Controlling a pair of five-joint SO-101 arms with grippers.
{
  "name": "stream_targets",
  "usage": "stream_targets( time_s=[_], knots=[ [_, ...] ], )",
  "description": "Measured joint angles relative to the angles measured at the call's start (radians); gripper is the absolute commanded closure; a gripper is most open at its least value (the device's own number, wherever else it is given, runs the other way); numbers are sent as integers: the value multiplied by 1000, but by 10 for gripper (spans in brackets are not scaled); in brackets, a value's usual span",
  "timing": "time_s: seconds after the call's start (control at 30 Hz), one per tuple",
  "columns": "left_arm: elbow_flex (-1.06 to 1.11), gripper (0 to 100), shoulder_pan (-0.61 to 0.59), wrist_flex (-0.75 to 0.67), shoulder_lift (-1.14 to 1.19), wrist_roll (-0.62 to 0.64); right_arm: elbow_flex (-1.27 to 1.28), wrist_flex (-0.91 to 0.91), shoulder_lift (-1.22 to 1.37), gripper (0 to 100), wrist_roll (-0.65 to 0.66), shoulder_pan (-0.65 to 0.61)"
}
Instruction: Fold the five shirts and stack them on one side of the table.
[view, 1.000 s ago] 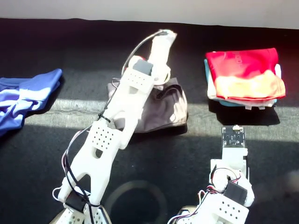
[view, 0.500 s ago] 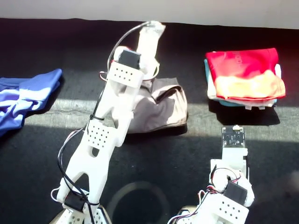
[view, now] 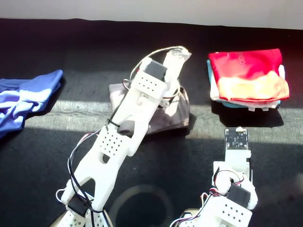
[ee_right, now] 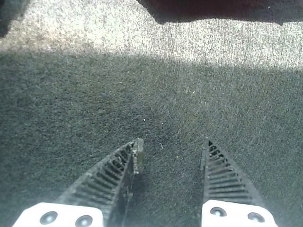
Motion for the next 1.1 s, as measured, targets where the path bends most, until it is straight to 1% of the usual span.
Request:
stream_targets(
  time_s=[0.07,0.13,0.53,0.63,0.7,0.83,0.9,1.0,1.1],
  knots=[
    [5,991,2,-2,0,0,0,0,0,803,0,0],
    [5,991,2,-46,14,0,0,0,0,803,0,0],
    [-71,991,-37,-502,143,3,0,0,0,803,0,0],
    [-107,991,-60,-586,144,3,0,0,0,803,0,0],
    [-117,991,-74,-618,144,3,0,0,0,803,0,0],
    [-153,991,-95,-631,147,3,0,0,0,803,0,0],
    [-203,991,-107,-609,146,3,0,0,0,803,0,0],
    [-229,991,-121,-511,133,3,0,0,0,803,0,0],
    [-229,991,-117,-356,127,2,0,0,0,803,0,0]
  ],
)
